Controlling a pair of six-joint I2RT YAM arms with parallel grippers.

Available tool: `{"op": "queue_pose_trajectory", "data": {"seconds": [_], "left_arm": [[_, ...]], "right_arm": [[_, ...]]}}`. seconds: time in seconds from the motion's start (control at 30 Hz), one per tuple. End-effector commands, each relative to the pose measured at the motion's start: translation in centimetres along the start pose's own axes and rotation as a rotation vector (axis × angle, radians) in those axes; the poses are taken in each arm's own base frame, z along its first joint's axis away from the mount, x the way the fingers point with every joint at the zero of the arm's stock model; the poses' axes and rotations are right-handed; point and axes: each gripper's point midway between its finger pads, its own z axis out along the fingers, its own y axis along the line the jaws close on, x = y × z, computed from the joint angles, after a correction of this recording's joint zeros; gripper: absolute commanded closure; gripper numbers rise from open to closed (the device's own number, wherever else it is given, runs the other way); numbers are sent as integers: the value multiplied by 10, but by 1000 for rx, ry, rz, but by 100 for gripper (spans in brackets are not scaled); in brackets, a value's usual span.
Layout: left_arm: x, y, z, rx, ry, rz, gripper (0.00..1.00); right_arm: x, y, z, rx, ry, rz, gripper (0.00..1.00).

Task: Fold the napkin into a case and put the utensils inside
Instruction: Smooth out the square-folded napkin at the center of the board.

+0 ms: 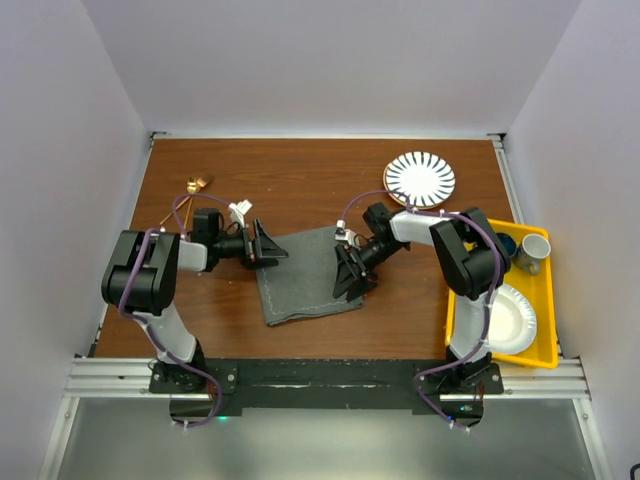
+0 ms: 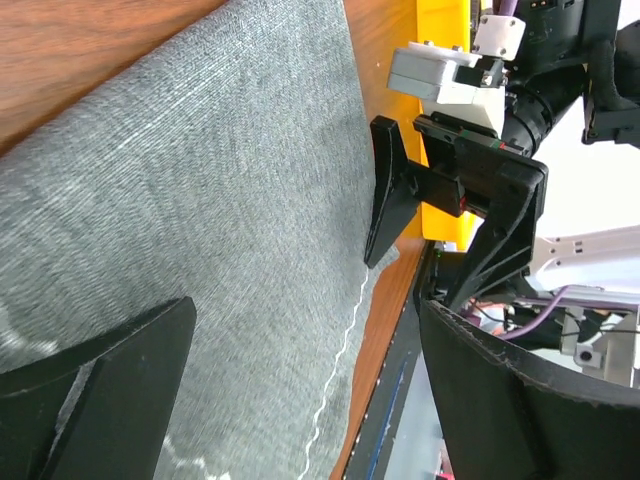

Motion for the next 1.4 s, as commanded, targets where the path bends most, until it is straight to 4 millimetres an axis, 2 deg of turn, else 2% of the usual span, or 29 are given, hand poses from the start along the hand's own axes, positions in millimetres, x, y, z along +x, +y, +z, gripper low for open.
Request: {"op": "queue_pose_trajectory", "data": {"seconds": [0.0,0.07,0.1,0.17,0.2,0.27,0.3,0.4,0.5,0.53,0.6,0.7,0.77,0.8,0.83,0.93,1.03,1.1,1.17,1.23,1.27,1.33,1.37], "left_arm": [[-10,-32,-14,100,41,184,0],[-11,-55,-19,112,67,273,0],[-11,-60,-20,117,70,306,0],[-18,-71,-18,128,41,331,0],[-23,-73,-16,112,12,270,0],[-41,-83,-10,125,-74,325,0],[-51,-84,-6,105,-115,291,0],[-68,-86,13,101,-156,279,0],[-75,-81,31,92,-170,225,0],[-76,-76,33,86,-175,199,0],[-76,-64,39,72,-185,146,0],[-70,-35,43,5,-189,74,0],[-65,-15,40,-31,-192,19,0],[-64,-7,39,-50,-198,-2,0],[-61,11,34,-88,-202,-53,0],[-53,45,21,-157,-205,-126,0],[-43,63,11,-205,-185,-158,0],[-39,65,6,-207,-180,-171,0],[-35,67,0,-213,-182,-190,0],[-35,54,-4,-169,-169,-159,0],[-36,47,-5,-149,-166,-140,0],[-47,18,-7,-76,-183,-49,0],[-47,3,-7,-28,-167,-29,0]], "right_arm": [[-14,18,-23,80,-27,-151,18],[-29,54,-40,48,-95,-211,18],[-47,72,-49,42,-158,-279,17],[-67,94,-61,41,-252,-284,16],[-89,100,-67,49,-330,-346,15],[-112,101,-71,75,-413,-309,15],[-131,101,-73,74,-462,-331,15],[-165,88,-66,76,-517,-264,15],[-186,81,-60,54,-539,-217,15],[-190,70,-53,53,-530,-192,15],[-200,64,-49,44,-546,-175,15],[-204,41,-38,53,-539,-121,15],[-204,19,-30,65,-530,-76,15],[-200,7,-25,76,-520,-49,15],[-196,-8,-20,88,-505,-21,15],[-183,-38,-18,119,-476,25,15],[-170,-61,-15,149,-440,57,15],[-165,-69,-14,158,-423,77,15],[-165,-67,-17,149,-421,68,15],[-166,-53,-23,123,-411,37,15],[-168,-37,-30,100,-418,12,15],[-172,-5,-39,32,-433,2,14],[-182,13,-45,-3,-472,-36,12]]}}
